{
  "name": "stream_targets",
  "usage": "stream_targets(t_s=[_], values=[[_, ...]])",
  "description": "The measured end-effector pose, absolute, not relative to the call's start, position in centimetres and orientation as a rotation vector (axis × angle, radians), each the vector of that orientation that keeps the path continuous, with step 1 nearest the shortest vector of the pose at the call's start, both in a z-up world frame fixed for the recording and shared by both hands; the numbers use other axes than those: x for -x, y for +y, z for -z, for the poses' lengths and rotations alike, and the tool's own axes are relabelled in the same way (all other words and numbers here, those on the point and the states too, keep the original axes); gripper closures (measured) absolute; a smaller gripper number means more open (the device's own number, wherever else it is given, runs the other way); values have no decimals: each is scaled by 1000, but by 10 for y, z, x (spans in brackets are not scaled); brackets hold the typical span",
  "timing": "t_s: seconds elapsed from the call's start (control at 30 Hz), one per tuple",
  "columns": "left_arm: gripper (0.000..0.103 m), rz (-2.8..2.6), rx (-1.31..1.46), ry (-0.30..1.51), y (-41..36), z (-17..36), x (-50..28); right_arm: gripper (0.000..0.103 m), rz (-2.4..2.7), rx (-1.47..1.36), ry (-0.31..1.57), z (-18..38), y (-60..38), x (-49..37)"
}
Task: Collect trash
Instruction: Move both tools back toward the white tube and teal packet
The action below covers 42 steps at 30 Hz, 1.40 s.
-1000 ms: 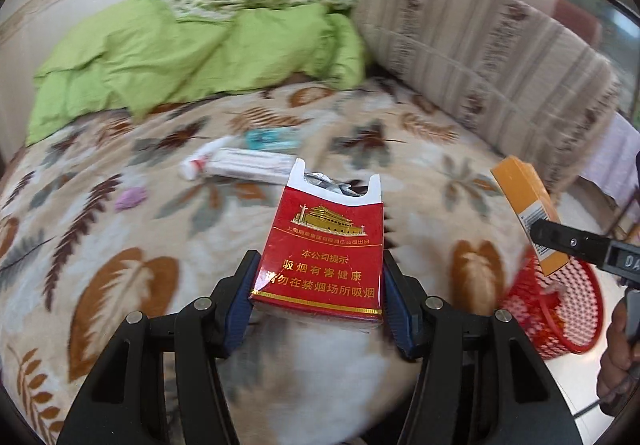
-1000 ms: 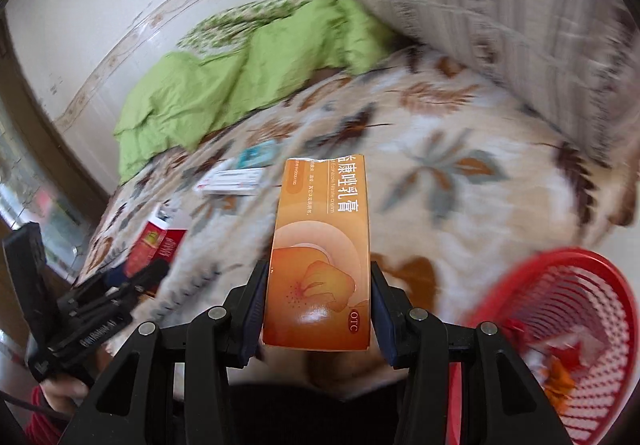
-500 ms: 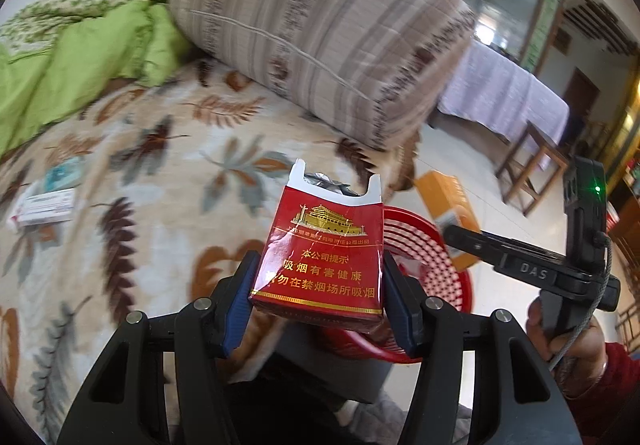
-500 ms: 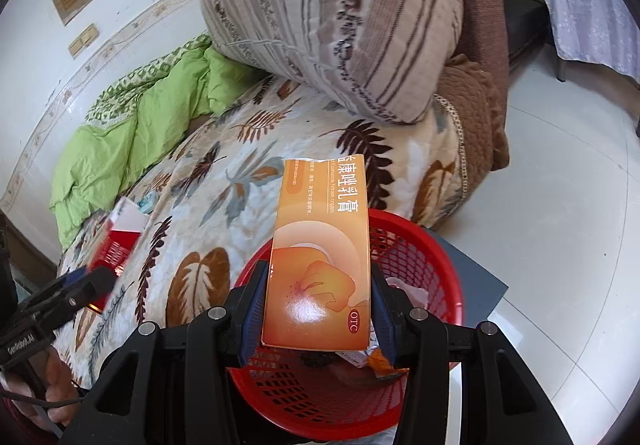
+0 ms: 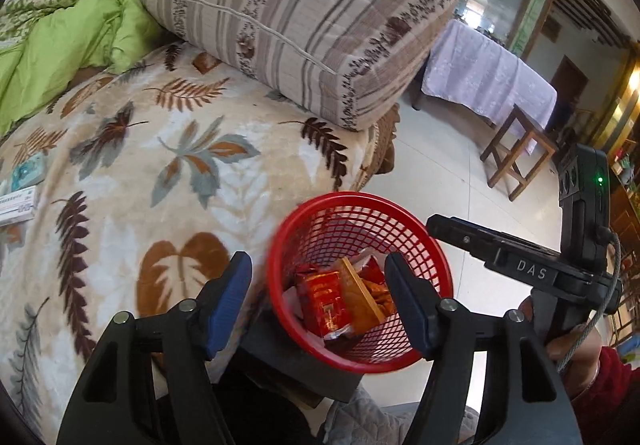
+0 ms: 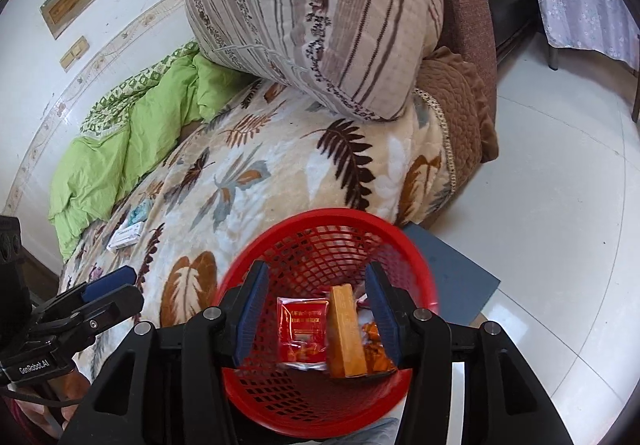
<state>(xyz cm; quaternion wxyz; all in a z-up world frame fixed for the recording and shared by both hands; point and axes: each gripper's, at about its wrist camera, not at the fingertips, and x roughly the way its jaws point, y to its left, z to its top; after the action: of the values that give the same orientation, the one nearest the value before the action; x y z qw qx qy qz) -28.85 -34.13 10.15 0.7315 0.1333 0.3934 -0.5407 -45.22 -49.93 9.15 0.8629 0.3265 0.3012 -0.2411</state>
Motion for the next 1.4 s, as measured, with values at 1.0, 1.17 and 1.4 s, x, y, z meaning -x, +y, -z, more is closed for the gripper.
stream_targets(t_s=[1.0, 1.17, 1.4], values=[[33, 346, -14, 795, -65, -55, 45, 50, -102, -390, 836, -105, -327, 137], [33, 294, -6, 766, -53, -55, 27, 50, -122, -377, 870, -86, -321, 55], [33, 193, 33, 778, -26, -48, -12, 50, -76, -425, 906, -53, -338, -41]])
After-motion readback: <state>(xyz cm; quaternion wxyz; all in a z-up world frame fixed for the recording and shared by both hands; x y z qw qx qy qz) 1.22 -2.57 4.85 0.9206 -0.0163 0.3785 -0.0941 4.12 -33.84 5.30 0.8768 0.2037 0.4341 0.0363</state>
